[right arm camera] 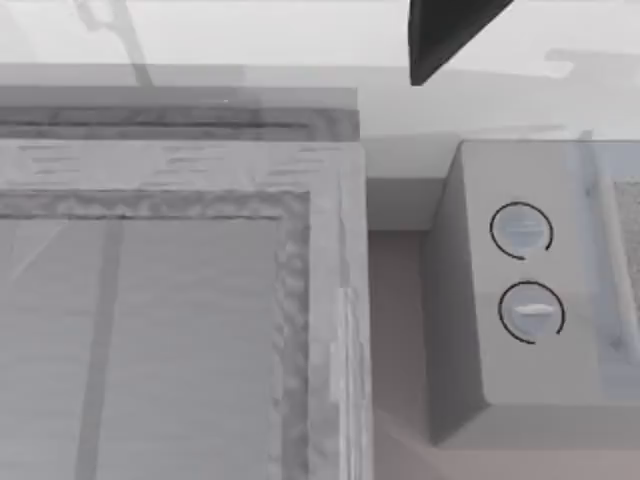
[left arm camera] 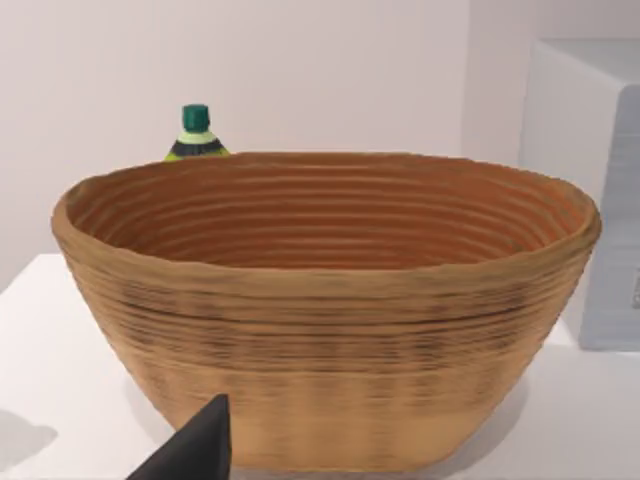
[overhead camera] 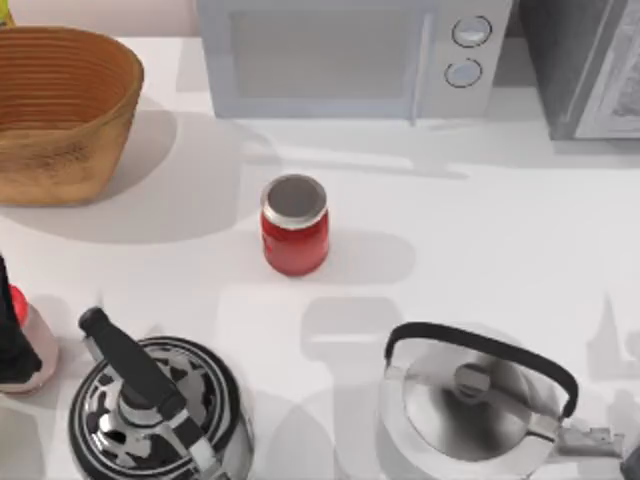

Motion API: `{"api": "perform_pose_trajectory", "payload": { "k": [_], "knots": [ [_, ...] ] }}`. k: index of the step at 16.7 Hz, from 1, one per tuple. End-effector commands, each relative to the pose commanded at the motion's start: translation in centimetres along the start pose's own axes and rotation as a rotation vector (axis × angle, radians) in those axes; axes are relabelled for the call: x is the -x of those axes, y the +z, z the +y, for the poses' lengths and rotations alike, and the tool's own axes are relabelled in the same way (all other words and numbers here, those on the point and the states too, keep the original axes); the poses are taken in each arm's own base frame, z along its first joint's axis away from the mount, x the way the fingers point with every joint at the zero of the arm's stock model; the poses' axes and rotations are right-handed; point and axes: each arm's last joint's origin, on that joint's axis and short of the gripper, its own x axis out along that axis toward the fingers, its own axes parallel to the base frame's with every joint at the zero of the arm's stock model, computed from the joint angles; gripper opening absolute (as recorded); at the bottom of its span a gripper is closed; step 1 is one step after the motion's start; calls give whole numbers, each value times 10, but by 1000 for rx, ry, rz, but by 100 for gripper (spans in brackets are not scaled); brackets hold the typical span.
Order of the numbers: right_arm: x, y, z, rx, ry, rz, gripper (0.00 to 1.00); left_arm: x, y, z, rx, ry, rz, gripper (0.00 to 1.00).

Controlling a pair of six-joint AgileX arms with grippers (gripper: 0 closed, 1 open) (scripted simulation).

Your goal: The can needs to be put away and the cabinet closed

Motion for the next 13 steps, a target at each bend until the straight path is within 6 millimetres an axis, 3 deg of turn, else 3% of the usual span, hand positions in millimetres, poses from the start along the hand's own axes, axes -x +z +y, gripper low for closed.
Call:
{"api": "perform_pose_trajectory", "payload": {
  "k": [7, 13],
  "knots": [
    [0, 1, 0, 1, 5, 0, 100, 0, 0, 0, 0, 0, 0, 100],
    [-14, 30, -15, 21, 22, -40, 100, 0, 0, 0, 0, 0, 0, 100]
  ]
}}
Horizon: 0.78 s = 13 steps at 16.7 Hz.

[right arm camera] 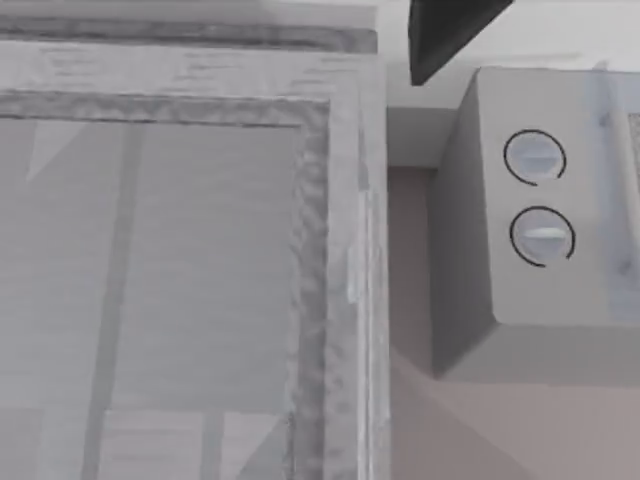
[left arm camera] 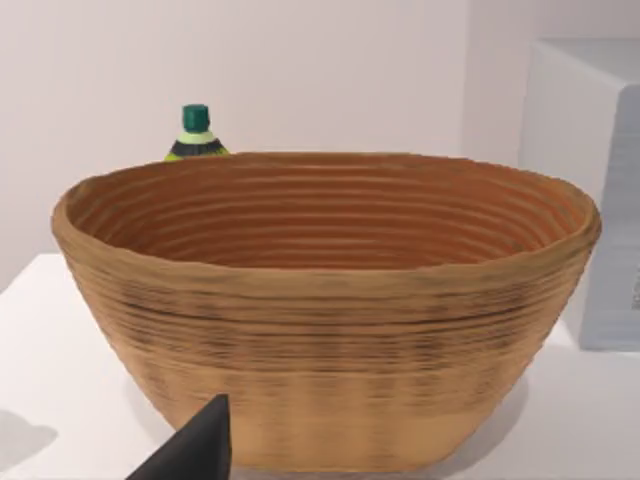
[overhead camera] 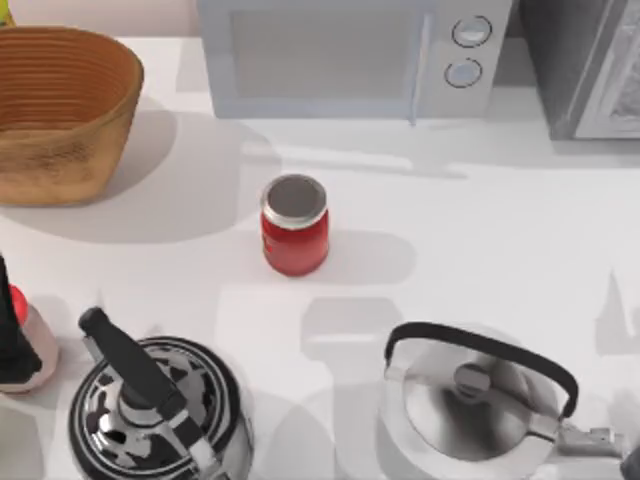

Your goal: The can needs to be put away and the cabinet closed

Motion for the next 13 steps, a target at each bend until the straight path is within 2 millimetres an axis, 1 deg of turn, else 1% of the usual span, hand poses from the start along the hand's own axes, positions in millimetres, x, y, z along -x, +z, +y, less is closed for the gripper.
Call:
{"api": "perform_pose_trajectory", "payload": {
  "k": [2, 4, 7, 10, 13],
  "knots": [
    [-10, 10, -12, 5, 0, -9, 100, 0, 0, 0, 0, 0, 0, 100],
    [-21, 19, -29, 7, -4, -17, 100, 0, 0, 0, 0, 0, 0, 100],
    [-37, 25, -65, 8, -16, -23, 100, 0, 0, 0, 0, 0, 0, 100],
    [-46, 20, -108, 7, -32, -18, 100, 0, 0, 0, 0, 0, 0, 100],
    [-44, 4, -150, 5, -45, -1, 100, 0, 0, 0, 0, 0, 0, 100]
  ]
}}
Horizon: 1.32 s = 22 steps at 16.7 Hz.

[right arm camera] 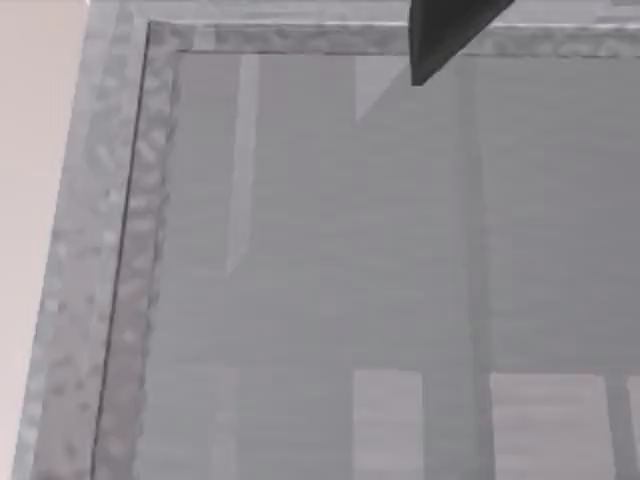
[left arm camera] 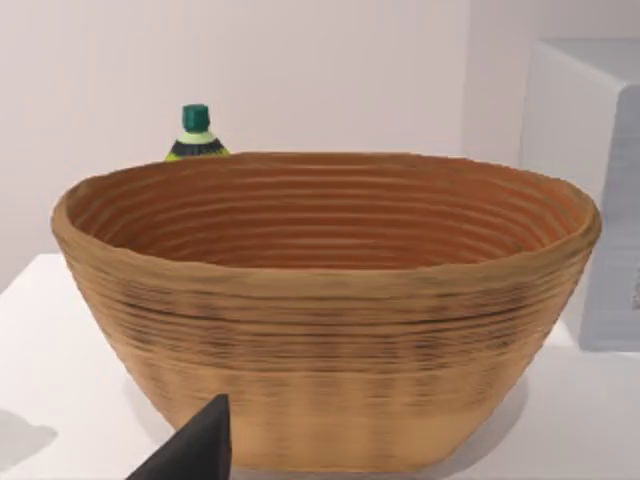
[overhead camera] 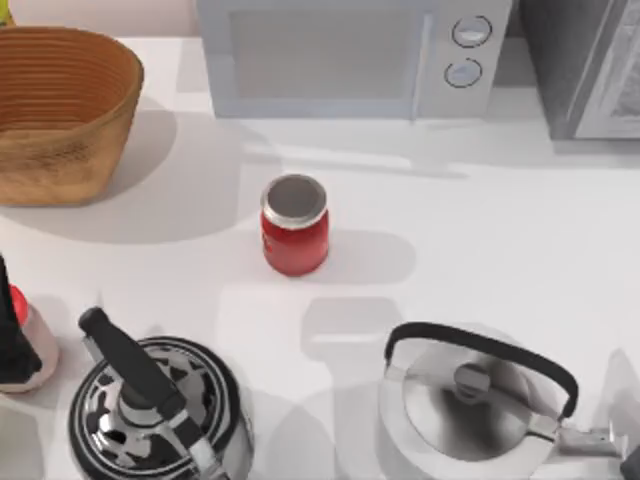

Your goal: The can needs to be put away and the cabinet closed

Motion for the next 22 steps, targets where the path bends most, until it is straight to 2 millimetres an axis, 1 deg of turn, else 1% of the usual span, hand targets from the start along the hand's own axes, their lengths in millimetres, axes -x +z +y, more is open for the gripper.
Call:
{"api": "perform_pose_trajectory", "payload": {
  "k": [2, 3, 4, 6, 12, 14, 16, 18, 20, 22],
  "knots": [
    [5, -14, -21, -5, -2, 15, 100, 0, 0, 0, 0, 0, 0, 100],
    [7, -22, -28, -9, 1, 24, 100, 0, 0, 0, 0, 0, 0, 100],
    [10, -29, -33, -14, 6, 32, 100, 0, 0, 0, 0, 0, 0, 100],
    [13, -39, -36, -23, 21, 44, 100, 0, 0, 0, 0, 0, 0, 100],
    [12, -40, -35, -26, 28, 46, 100, 0, 0, 0, 0, 0, 0, 100],
    [9, -33, -40, -14, 31, 37, 100, 0, 0, 0, 0, 0, 0, 100],
    [1, -13, -50, 14, 37, 14, 100, 0, 0, 0, 0, 0, 0, 100],
    [-9, 20, -62, 57, 43, -19, 100, 0, 0, 0, 0, 0, 0, 100],
    [-18, 65, -73, 107, 45, -59, 100, 0, 0, 0, 0, 0, 0, 100],
    [-23, 118, -79, 153, 44, -95, 100, 0, 0, 0, 0, 0, 0, 100]
  ]
}}
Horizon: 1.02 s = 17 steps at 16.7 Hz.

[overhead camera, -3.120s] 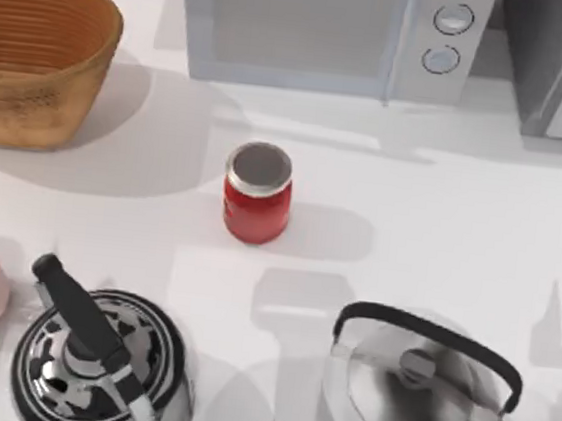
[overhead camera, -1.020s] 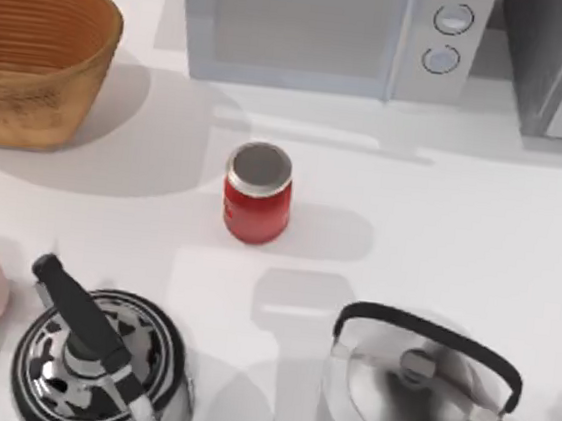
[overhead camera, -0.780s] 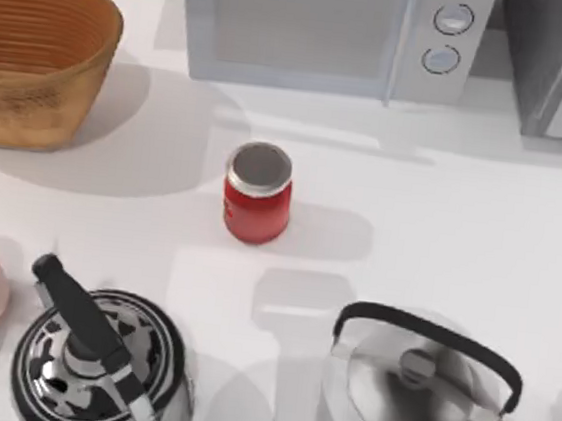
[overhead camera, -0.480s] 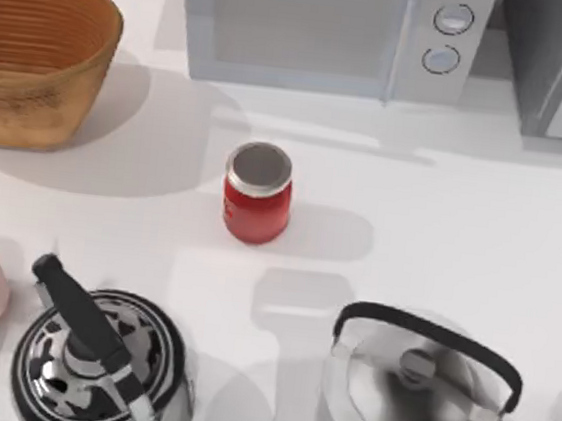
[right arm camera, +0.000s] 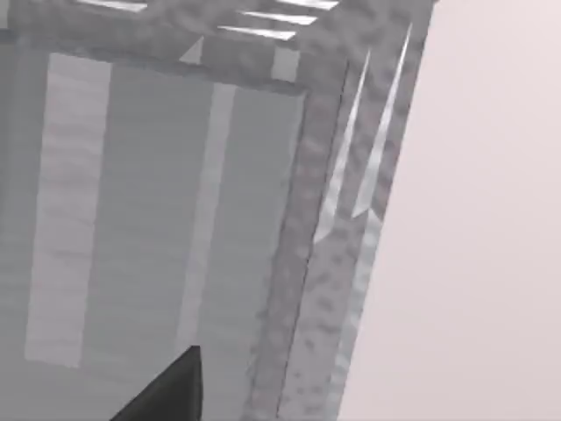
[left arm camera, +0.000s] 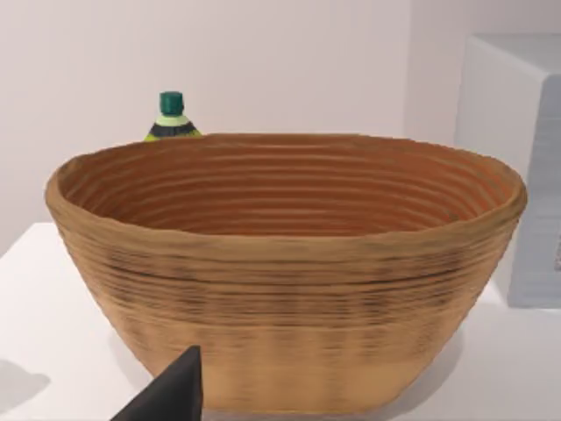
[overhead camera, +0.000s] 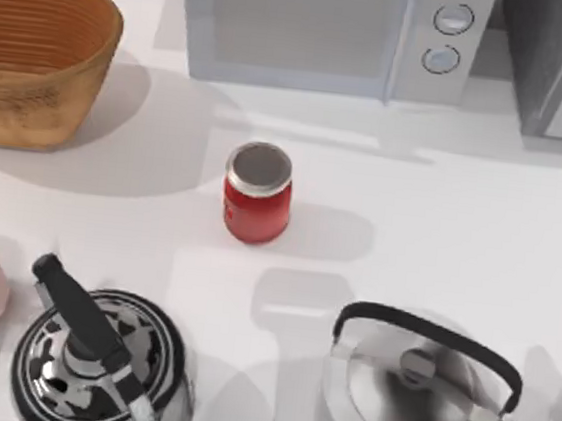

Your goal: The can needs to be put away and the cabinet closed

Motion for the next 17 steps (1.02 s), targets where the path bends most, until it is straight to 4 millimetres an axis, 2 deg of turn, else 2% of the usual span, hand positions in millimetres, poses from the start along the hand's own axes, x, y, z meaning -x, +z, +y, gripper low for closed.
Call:
{"api": "perform_pose_trajectory", "payload": {
  "k": [4, 6, 8, 12, 17],
  "knots": [
    [-6, 96, -9, 31, -7, -29, 100, 0, 0, 0, 0, 0, 0, 100],
    [-6, 130, -6, 8, -8, -17, 100, 0, 0, 0, 0, 0, 0, 100],
    [-4, 156, -1, -28, -7, 7, 100, 0, 0, 0, 0, 0, 0, 100],
    [-1, 186, 4, -112, -10, 74, 100, 0, 0, 0, 0, 0, 0, 100],
    [1, 195, 6, -177, -14, 134, 100, 0, 0, 0, 0, 0, 0, 100]
  ]
}}
